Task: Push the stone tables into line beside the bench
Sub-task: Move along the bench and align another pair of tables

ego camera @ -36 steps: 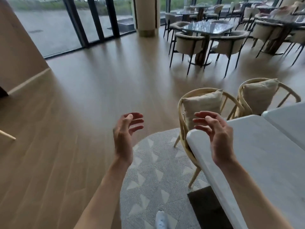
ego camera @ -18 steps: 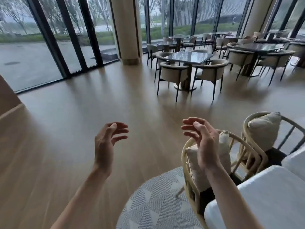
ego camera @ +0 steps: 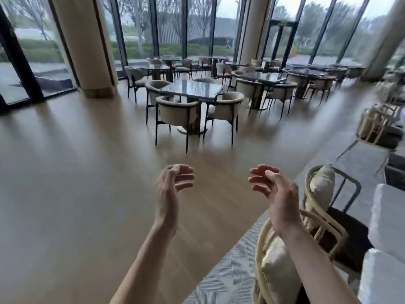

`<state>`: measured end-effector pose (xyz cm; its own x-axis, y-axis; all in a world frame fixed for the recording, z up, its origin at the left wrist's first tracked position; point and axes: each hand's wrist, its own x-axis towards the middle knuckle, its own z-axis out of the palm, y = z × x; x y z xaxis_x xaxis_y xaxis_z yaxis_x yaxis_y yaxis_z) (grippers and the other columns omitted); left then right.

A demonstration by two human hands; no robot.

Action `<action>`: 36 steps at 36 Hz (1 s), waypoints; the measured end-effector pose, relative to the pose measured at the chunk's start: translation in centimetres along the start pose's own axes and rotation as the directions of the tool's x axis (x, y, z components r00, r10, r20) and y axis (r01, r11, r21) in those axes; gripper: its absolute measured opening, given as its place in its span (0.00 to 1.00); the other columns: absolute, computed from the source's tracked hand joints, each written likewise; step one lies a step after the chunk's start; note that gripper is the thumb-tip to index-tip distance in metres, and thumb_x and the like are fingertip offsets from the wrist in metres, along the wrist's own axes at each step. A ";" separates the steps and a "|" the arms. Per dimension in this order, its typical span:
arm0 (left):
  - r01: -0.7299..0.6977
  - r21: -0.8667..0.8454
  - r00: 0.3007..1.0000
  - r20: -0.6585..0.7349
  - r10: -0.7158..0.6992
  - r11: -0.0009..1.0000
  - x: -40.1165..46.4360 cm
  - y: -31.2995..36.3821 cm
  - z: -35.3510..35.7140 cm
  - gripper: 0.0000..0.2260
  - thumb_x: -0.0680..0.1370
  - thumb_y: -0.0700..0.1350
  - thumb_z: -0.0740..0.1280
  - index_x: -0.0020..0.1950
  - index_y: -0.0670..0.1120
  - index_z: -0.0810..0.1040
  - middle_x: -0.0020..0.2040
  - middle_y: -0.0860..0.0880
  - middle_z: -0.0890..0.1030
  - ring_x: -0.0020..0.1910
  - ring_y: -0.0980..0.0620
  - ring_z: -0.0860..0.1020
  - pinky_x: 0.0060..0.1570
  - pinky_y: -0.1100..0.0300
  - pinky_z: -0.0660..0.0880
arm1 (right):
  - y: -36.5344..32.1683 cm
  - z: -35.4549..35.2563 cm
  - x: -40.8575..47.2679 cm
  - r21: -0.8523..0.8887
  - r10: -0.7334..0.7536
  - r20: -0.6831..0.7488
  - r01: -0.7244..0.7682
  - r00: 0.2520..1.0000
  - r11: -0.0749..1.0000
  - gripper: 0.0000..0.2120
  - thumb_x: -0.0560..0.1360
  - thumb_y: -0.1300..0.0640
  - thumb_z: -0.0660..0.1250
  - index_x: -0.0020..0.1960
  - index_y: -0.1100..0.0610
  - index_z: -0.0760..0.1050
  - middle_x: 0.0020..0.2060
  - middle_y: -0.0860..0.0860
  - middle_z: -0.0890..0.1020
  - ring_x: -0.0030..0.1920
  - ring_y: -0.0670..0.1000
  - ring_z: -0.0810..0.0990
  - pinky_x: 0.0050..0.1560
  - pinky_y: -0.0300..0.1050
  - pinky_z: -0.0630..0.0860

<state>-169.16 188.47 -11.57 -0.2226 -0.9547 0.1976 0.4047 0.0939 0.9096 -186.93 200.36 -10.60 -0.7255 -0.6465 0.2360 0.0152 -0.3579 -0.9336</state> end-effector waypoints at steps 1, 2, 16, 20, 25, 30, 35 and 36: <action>0.020 -0.007 0.999 0.030 -0.020 1.000 1.9 -0.2 0.7 0.14 0.76 0.48 0.58 0.45 0.43 0.81 0.42 0.44 0.85 0.41 0.47 0.83 0.44 0.51 0.78 | 0.0 0.5 1.2 -0.006 -0.008 -0.025 0.008 1.000 1.000 0.12 0.79 0.63 0.57 0.50 0.61 0.80 0.47 0.60 0.85 0.44 0.56 0.83 0.44 0.47 0.76; 0.035 -0.014 0.997 0.063 -0.034 0.999 3.6 -0.4 1.4 0.14 0.76 0.48 0.58 0.44 0.43 0.81 0.42 0.44 0.85 0.41 0.46 0.83 0.44 0.52 0.78 | 0.1 1.0 2.5 -0.011 -0.020 -0.051 0.019 0.998 1.000 0.12 0.79 0.63 0.57 0.50 0.60 0.80 0.46 0.59 0.85 0.44 0.56 0.83 0.44 0.47 0.77; 0.107 0.050 0.935 0.335 -0.118 0.993 27.6 -13.2 9.5 0.12 0.74 0.47 0.61 0.43 0.42 0.82 0.43 0.42 0.85 0.42 0.46 0.83 0.43 0.53 0.78 | 10.4 1.7 25.4 -0.012 -0.096 -0.320 0.097 0.943 0.995 0.10 0.77 0.60 0.60 0.48 0.58 0.81 0.40 0.56 0.84 0.38 0.53 0.82 0.38 0.43 0.77; 0.109 0.120 0.931 0.335 -0.144 0.987 37.8 -15.3 11.7 0.13 0.73 0.47 0.60 0.43 0.41 0.81 0.43 0.41 0.84 0.42 0.45 0.82 0.44 0.51 0.78 | 12.5 1.8 34.9 -0.030 -0.072 -0.350 0.065 0.934 0.997 0.11 0.78 0.64 0.59 0.48 0.59 0.81 0.39 0.55 0.84 0.36 0.52 0.81 0.37 0.42 0.76; 0.062 0.096 0.935 0.343 -0.091 0.993 50.6 -17.1 15.9 0.13 0.74 0.47 0.60 0.43 0.42 0.82 0.42 0.42 0.84 0.41 0.46 0.82 0.45 0.49 0.78 | 11.9 1.6 46.5 -0.120 -0.135 -0.333 0.100 0.933 0.988 0.11 0.77 0.63 0.60 0.46 0.58 0.81 0.38 0.55 0.84 0.35 0.52 0.81 0.35 0.41 0.76; 0.075 0.025 0.910 0.407 -0.079 0.997 60.8 -21.9 23.4 0.13 0.73 0.47 0.61 0.43 0.42 0.82 0.40 0.45 0.85 0.40 0.46 0.82 0.45 0.51 0.78 | 11.7 1.1 57.1 -0.188 -0.203 -0.358 0.143 0.911 0.972 0.10 0.77 0.62 0.60 0.45 0.57 0.81 0.37 0.54 0.83 0.35 0.52 0.80 0.35 0.41 0.75; 0.141 -0.077 0.846 0.527 -0.080 0.987 70.3 -27.6 34.1 0.14 0.75 0.44 0.60 0.36 0.49 0.85 0.37 0.49 0.85 0.38 0.49 0.83 0.40 0.58 0.81 | 12.2 0.8 68.1 -0.240 -0.260 -0.385 0.176 0.886 0.955 0.08 0.74 0.59 0.62 0.45 0.58 0.81 0.36 0.54 0.83 0.35 0.52 0.80 0.34 0.41 0.75; 0.150 -0.104 0.829 0.556 -0.068 0.983 72.2 -28.5 36.5 0.14 0.75 0.44 0.60 0.36 0.49 0.84 0.37 0.49 0.84 0.38 0.50 0.83 0.39 0.59 0.81 | 12.3 0.6 70.4 -0.252 -0.273 -0.392 0.183 0.879 0.950 0.08 0.74 0.59 0.63 0.45 0.59 0.81 0.36 0.54 0.83 0.35 0.52 0.80 0.34 0.41 0.75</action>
<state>-229.13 127.19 -9.87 -0.7048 -0.6405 0.3049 0.4563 -0.0802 0.8862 -237.38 150.08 -5.33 -0.9111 -0.2062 0.3570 -0.2918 -0.2891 -0.9117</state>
